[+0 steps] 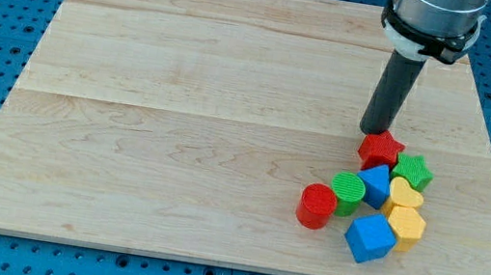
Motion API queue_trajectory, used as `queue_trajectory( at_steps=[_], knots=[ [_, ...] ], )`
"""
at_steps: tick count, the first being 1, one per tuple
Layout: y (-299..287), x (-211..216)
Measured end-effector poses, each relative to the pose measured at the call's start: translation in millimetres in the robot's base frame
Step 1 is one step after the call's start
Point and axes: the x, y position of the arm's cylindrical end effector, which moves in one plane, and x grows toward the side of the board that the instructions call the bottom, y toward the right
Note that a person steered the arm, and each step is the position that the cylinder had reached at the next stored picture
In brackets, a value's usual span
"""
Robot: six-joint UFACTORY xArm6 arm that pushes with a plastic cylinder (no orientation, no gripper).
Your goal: Separate green star from the red star
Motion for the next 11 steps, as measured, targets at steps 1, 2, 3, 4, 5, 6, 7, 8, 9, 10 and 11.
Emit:
queue_trajectory(
  at_steps=[1,2,3,4,5,6,7,8,9,10,11],
  knots=[
    [-5.8,-19.4],
    [16.8,-50.7],
    [66.3,5.7],
    [58.0,28.2],
    [55.9,31.4],
    [55.9,31.4],
    [56.0,31.4],
    [56.0,70.6],
    [52.7,129.5],
    [25.2,130.3],
    [68.4,131.3]
  ],
)
